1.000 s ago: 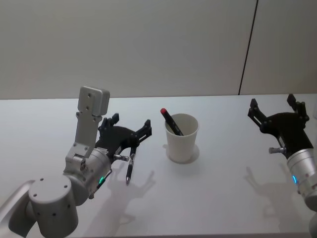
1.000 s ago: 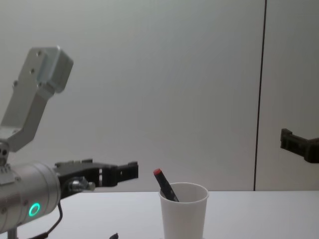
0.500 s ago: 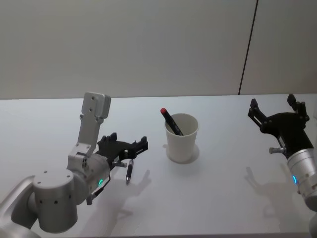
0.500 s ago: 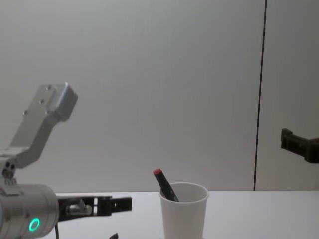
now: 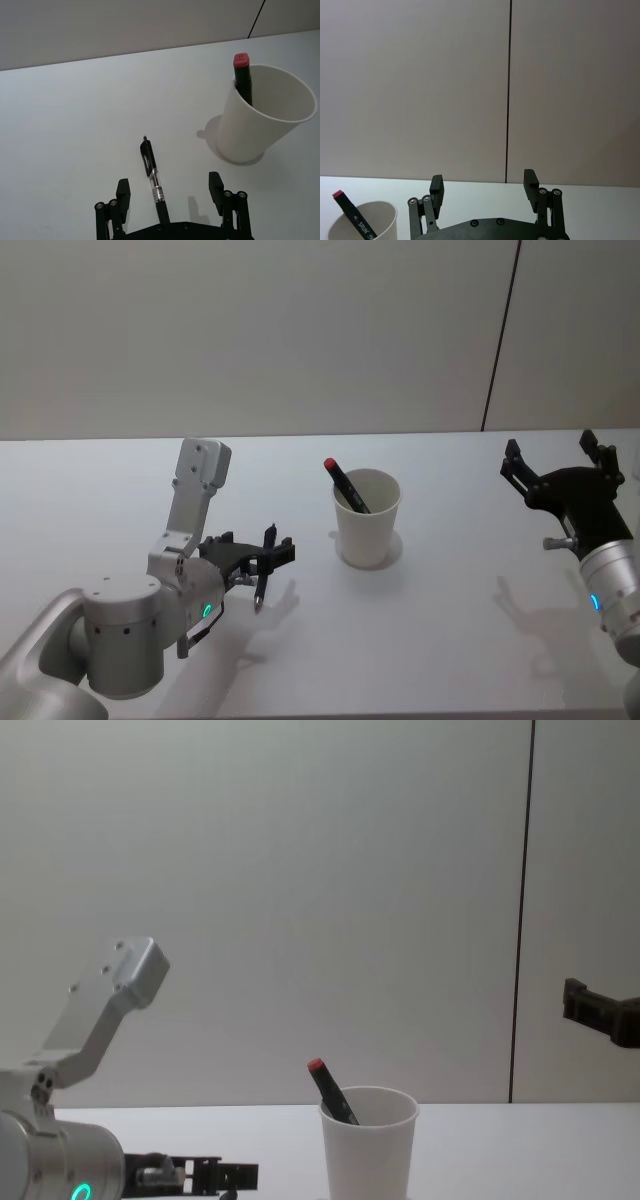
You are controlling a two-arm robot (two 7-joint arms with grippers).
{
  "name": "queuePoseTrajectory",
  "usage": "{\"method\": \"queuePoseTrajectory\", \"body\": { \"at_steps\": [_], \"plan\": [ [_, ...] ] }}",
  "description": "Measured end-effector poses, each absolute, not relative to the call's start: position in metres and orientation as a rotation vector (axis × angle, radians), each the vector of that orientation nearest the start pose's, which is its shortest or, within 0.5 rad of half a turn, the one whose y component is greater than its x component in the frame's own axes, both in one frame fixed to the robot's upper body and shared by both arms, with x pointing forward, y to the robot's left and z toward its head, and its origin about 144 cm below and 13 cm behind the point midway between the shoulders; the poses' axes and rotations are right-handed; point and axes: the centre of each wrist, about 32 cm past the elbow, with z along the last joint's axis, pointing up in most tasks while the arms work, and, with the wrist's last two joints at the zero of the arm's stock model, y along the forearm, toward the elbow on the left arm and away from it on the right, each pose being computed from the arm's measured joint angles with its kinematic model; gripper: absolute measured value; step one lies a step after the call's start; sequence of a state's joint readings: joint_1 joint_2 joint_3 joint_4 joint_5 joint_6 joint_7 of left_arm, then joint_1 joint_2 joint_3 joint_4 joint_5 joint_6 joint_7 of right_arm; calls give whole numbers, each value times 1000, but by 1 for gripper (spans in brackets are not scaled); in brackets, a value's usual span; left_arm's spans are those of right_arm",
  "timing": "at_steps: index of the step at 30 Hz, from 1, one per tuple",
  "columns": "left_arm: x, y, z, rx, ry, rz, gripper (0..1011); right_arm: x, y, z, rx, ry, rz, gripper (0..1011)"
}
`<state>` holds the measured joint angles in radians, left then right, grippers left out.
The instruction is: Place the pen into the pen holder.
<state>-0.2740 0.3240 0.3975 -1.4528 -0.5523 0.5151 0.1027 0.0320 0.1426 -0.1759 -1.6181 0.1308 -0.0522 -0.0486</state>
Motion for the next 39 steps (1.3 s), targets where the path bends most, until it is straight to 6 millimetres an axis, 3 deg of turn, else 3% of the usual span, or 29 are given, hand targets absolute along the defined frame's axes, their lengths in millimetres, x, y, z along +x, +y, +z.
{"method": "queuePoseTrajectory", "body": {
  "at_steps": [32, 39],
  "plan": [
    [535, 211, 1146, 511, 473, 1268, 1003, 463, -211, 1163, 80, -85, -1437, 1001],
    [537, 210, 1143, 526, 485, 1270, 861, 463, -211, 1163, 80, -85, -1437, 1001]
  ]
}}
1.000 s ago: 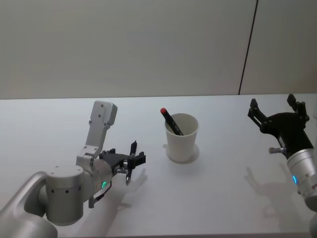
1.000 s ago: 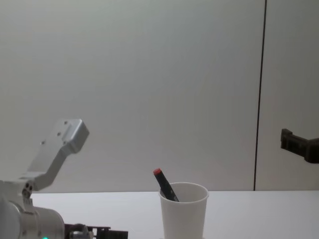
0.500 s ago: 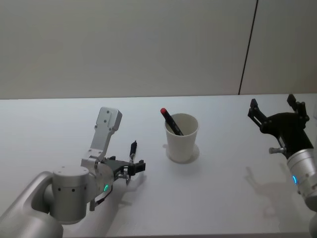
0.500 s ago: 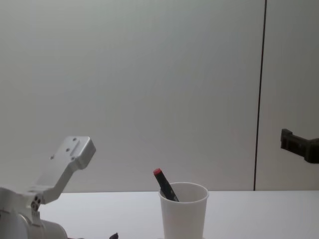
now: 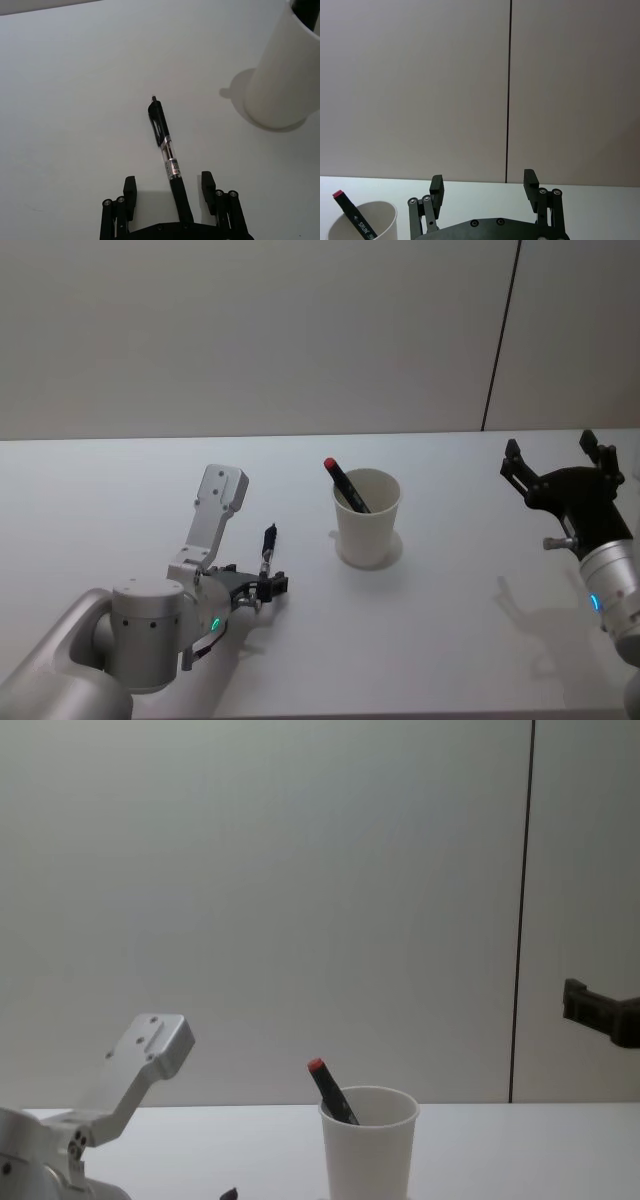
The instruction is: Place the pen into the pen holder.
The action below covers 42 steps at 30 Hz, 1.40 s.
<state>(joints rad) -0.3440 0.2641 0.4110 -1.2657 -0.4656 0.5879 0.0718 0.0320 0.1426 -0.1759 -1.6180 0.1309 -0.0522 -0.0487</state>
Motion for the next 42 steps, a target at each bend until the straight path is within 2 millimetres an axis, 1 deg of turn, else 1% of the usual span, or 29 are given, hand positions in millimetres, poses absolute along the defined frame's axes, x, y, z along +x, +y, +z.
{"method": "queuePoseTrajectory", "body": {
  "at_steps": [1, 2, 4, 9, 12, 13, 14, 15, 20, 24, 27, 42],
  "plan": [
    [537, 210, 1143, 527, 486, 1271, 836, 463, -211, 1163, 80, -85, -1437, 1001],
    [537, 210, 1143, 530, 487, 1272, 785, 463, -211, 1163, 80, -85, -1437, 1001],
    [538, 210, 1142, 533, 487, 1274, 746, 463, -211, 1163, 80, -85, -1437, 1001],
    [539, 210, 1141, 539, 490, 1280, 575, 463, -211, 1163, 80, -85, -1437, 1002],
    [539, 210, 1141, 541, 493, 1282, 547, 463, -211, 1163, 80, -85, -1437, 1002],
    [540, 210, 1140, 541, 494, 1283, 514, 463, -211, 1163, 80, -85, -1437, 1001],
    [540, 210, 1140, 542, 495, 1283, 514, 463, -211, 1163, 80, -85, -1437, 1002],
    [540, 210, 1140, 543, 497, 1284, 486, 463, -211, 1163, 80, -85, -1437, 1002],
    [541, 210, 1139, 546, 504, 1285, 438, 463, -211, 1163, 80, -85, -1437, 1002],
    [541, 210, 1139, 548, 508, 1286, 421, 463, -211, 1163, 80, -85, -1437, 1001],
    [542, 209, 1138, 550, 511, 1286, 361, 463, -211, 1163, 80, -85, -1437, 1001],
    [544, 207, 1136, 556, 520, 1275, 263, 463, -211, 1163, 80, -85, -1437, 1002]
  ]
}}
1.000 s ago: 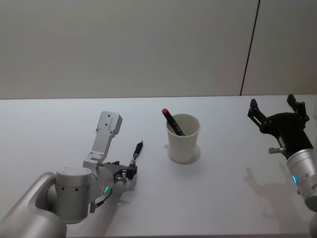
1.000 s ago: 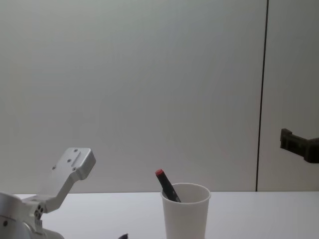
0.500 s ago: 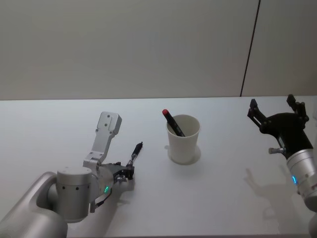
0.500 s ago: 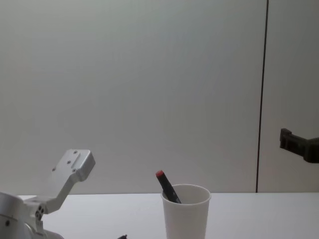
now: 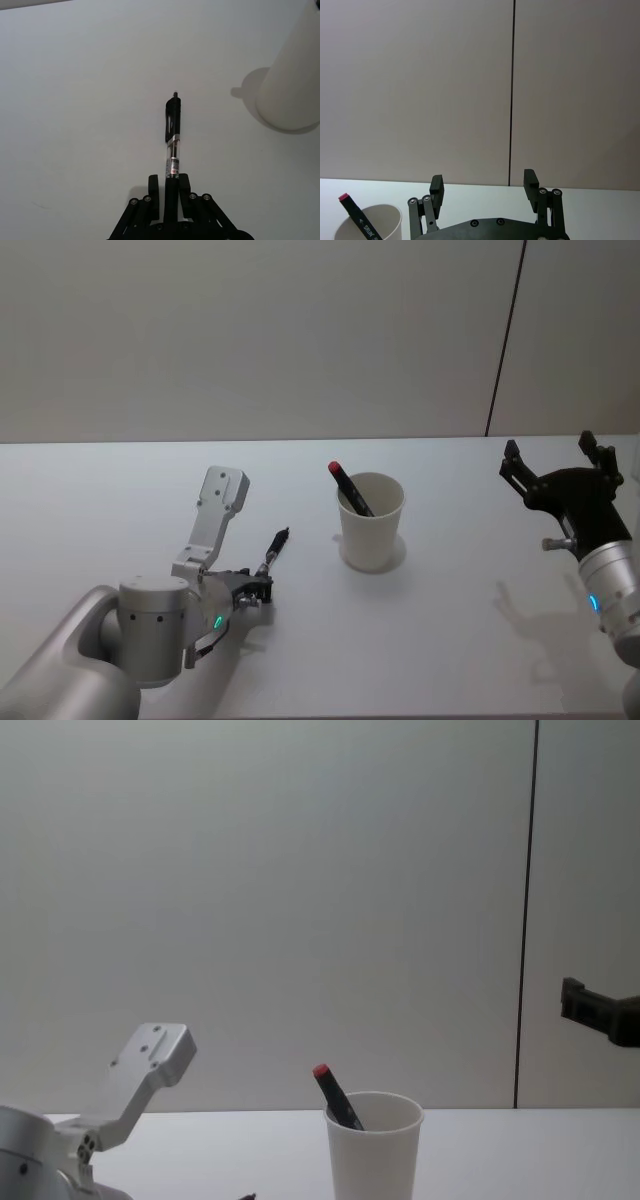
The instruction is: Place the pen into the pen holder.
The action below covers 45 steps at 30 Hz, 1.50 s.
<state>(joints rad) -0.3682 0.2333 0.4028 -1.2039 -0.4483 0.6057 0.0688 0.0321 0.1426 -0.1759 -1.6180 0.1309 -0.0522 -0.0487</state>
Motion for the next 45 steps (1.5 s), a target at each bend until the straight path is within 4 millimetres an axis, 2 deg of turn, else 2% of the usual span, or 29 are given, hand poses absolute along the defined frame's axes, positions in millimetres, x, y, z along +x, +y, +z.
{"method": "queuePoseTrajectory", "body": {
  "at_steps": [10, 23, 45],
  "plan": [
    [543, 205, 1136, 556, 518, 1276, 153, 463, -211, 1163, 80, -85, -1437, 1001],
    [537, 203, 1143, 549, 487, 1303, 138, 463, -211, 1163, 80, -85, -1437, 1001],
    [516, 203, 1188, 433, 247, 1400, 138, 463, -211, 1163, 80, -85, -1437, 1002]
  ]
}}
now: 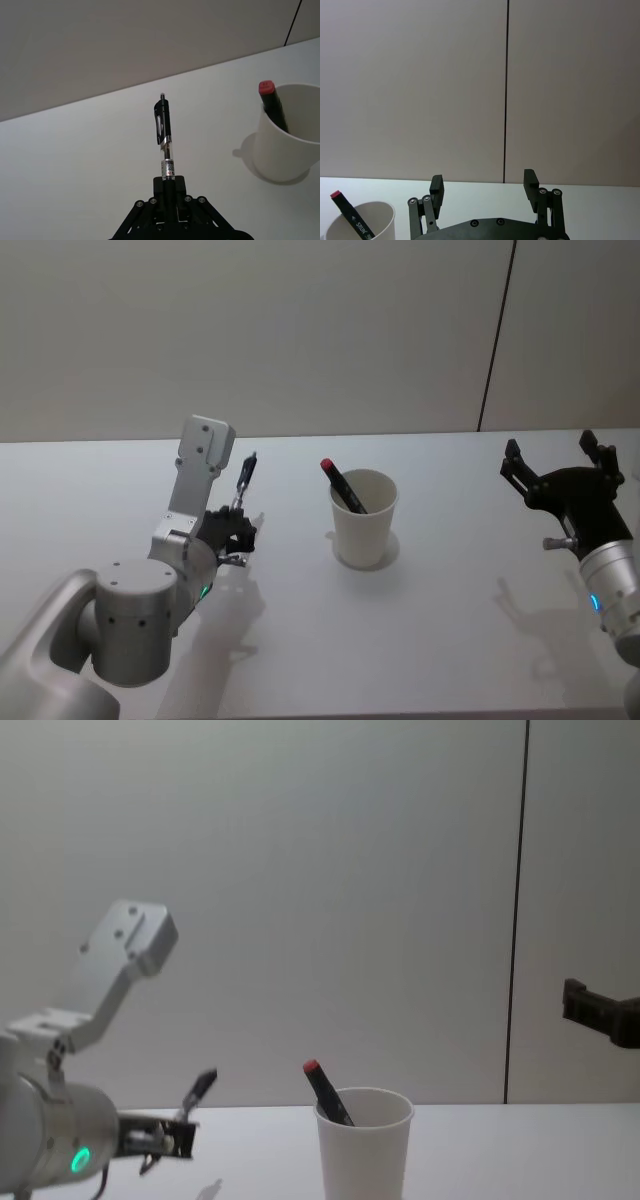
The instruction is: Place the pen into the pen holder.
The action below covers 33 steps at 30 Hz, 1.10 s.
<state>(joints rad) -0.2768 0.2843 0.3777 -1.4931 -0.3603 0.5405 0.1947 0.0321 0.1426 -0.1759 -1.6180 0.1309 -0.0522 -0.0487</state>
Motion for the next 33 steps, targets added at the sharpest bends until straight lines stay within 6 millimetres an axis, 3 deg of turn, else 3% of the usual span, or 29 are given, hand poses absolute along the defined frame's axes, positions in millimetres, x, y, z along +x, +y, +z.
{"method": "queuePoseTrajectory", "body": {
  "at_steps": [14, 33],
  "plan": [
    [499, 209, 1203, 314, 16, 1412, 138, 463, -211, 1163, 80, -85, -1437, 1002],
    [494, 229, 1196, 132, -235, 1237, 138, 463, -211, 1163, 80, -85, -1437, 1001]
  ]
}}
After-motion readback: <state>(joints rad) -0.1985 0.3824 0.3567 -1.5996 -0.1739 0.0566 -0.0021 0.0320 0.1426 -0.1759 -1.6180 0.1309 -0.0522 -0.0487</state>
